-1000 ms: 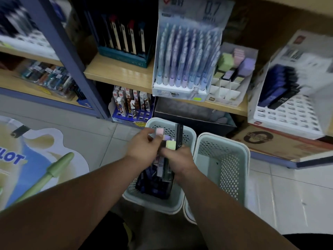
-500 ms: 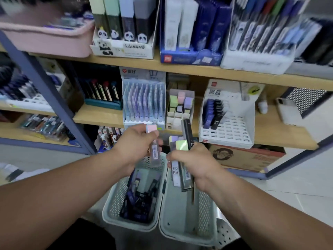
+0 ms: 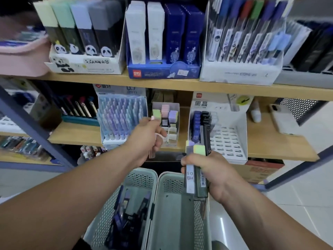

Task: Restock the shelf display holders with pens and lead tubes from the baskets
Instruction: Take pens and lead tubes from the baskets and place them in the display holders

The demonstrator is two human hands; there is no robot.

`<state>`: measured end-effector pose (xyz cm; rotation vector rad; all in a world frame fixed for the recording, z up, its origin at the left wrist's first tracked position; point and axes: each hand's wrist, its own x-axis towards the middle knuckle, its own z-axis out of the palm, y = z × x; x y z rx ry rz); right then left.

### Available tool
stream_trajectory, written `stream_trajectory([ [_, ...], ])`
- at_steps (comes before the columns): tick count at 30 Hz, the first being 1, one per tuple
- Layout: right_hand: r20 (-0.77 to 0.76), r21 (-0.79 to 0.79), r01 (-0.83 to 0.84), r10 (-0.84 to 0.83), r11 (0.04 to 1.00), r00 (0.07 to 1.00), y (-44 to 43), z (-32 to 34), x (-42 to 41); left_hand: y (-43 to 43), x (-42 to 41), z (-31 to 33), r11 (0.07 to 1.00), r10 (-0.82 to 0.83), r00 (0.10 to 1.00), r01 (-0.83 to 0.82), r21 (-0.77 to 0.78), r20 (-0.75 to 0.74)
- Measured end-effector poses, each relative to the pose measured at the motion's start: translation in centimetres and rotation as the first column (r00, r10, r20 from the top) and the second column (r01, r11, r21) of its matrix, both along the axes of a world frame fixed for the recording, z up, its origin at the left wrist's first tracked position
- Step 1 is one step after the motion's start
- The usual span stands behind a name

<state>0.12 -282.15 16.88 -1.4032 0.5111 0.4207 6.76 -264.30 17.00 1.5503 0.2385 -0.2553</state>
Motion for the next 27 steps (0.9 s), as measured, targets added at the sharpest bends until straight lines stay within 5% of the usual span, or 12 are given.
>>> stream_trajectory([
  [7,-0.022,-0.007,-0.024,0.024,1.000,0.999,-1.9,-0.7,2.8,-0.7,3.0,-0.4,0.912,-0.305,0.952,0.288,0.291,0.014],
  [12,-0.022,-0.002,-0.040,0.040,0.999,0.999,-2.2,-0.6,3.5,0.0,4.4,-1.4,0.863,-0.289,0.916,0.124,0.489,0.278],
  [16,-0.025,0.000,-0.034,0.034,0.999,0.999,-2.1,-0.4,3.5,1.1,5.2,-1.2,0.853,-0.175,0.927,-0.026,0.521,0.332],
  [22,-0.031,-0.026,-0.021,0.020,0.999,0.999,-2.0,-0.2,2.9,1.1,5.1,0.3,0.685,-0.280,0.818,-0.196,0.702,0.502],
  [27,-0.005,-0.019,-0.013,0.013,1.000,1.000,-2.0,0.0,2.3,1.2,5.5,1.3,0.532,-0.401,0.782,-0.225,0.816,0.477],
])
